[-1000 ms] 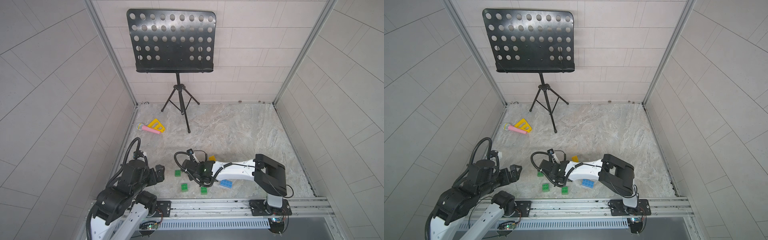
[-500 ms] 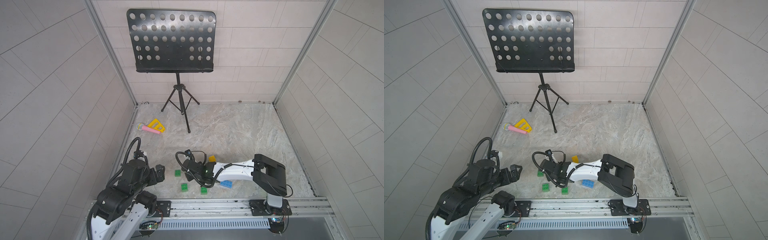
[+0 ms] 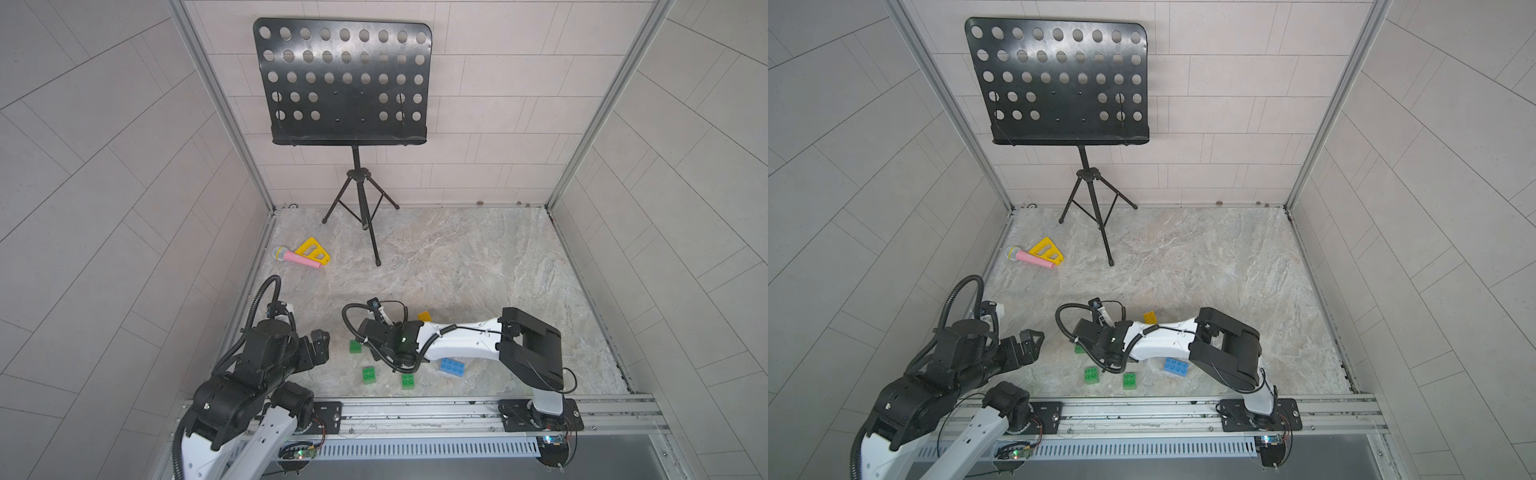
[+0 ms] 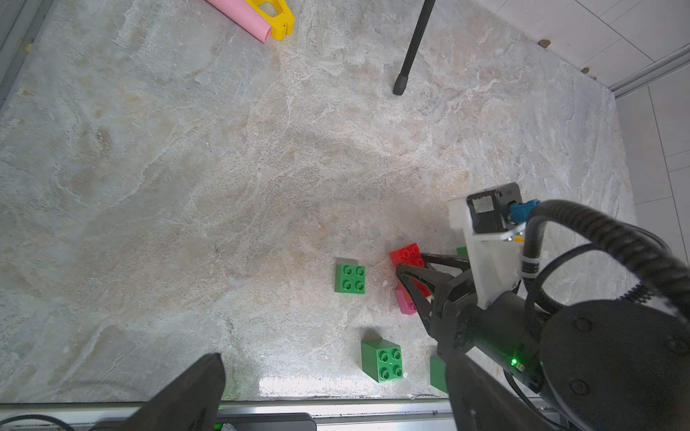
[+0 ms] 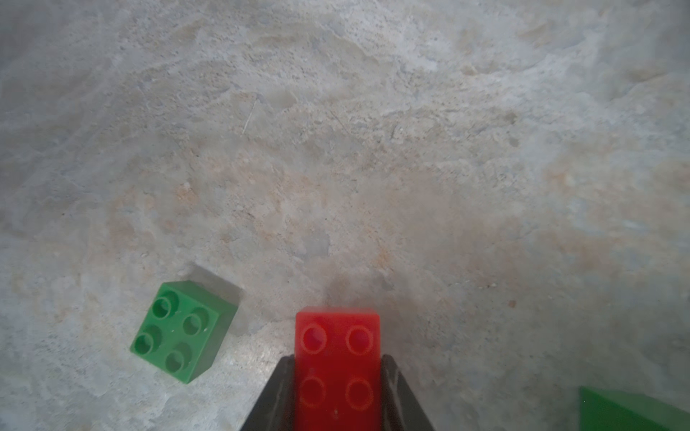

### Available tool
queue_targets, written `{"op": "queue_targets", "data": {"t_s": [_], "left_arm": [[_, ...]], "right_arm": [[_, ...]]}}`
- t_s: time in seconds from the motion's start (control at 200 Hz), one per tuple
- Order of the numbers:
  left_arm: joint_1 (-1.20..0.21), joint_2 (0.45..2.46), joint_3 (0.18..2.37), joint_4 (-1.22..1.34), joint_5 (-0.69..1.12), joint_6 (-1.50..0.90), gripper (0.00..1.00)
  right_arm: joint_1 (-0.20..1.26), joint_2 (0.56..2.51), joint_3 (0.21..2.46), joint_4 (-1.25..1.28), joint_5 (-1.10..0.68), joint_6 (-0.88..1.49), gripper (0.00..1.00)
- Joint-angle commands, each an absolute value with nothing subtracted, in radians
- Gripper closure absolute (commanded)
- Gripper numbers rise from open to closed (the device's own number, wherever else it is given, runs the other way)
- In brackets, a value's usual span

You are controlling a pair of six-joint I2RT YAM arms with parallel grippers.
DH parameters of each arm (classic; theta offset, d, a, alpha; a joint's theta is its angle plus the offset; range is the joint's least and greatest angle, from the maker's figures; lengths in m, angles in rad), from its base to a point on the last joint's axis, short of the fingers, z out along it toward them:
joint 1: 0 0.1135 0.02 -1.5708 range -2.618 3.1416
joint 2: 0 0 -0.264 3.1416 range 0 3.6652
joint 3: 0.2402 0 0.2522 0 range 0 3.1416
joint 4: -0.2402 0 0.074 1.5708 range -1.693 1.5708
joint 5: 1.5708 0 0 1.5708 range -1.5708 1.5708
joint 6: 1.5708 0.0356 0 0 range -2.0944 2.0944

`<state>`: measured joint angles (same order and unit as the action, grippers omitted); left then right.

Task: Assemble the letter r with lego
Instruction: Assemble the lego brick with the lego brick.

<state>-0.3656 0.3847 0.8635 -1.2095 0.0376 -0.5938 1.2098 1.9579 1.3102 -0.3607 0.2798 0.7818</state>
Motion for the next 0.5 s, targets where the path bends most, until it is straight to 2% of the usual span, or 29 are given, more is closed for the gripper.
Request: {"op": "queue_targets", "data": {"t_s": [0.0,0.19,0.495], "left_arm": [[-0.358,0.377,0.856,-1.217,0.029,-0.588,0.0],[-0.358,0.38,0.857,-1.218,0.031,-0.586,0.0],[-0.357,0.383,0.856,-1.216,0.035,-0.585,0.0]], "right_arm": [[1.198,2.001,1.363,-0.598,0.337,0.754,1.0],[1.174,2.006,1.4,-0.629,0.3,0.746,0.77],[1.142,2.003,1.411,-0.612,0.21,0.738,0.5]]}}
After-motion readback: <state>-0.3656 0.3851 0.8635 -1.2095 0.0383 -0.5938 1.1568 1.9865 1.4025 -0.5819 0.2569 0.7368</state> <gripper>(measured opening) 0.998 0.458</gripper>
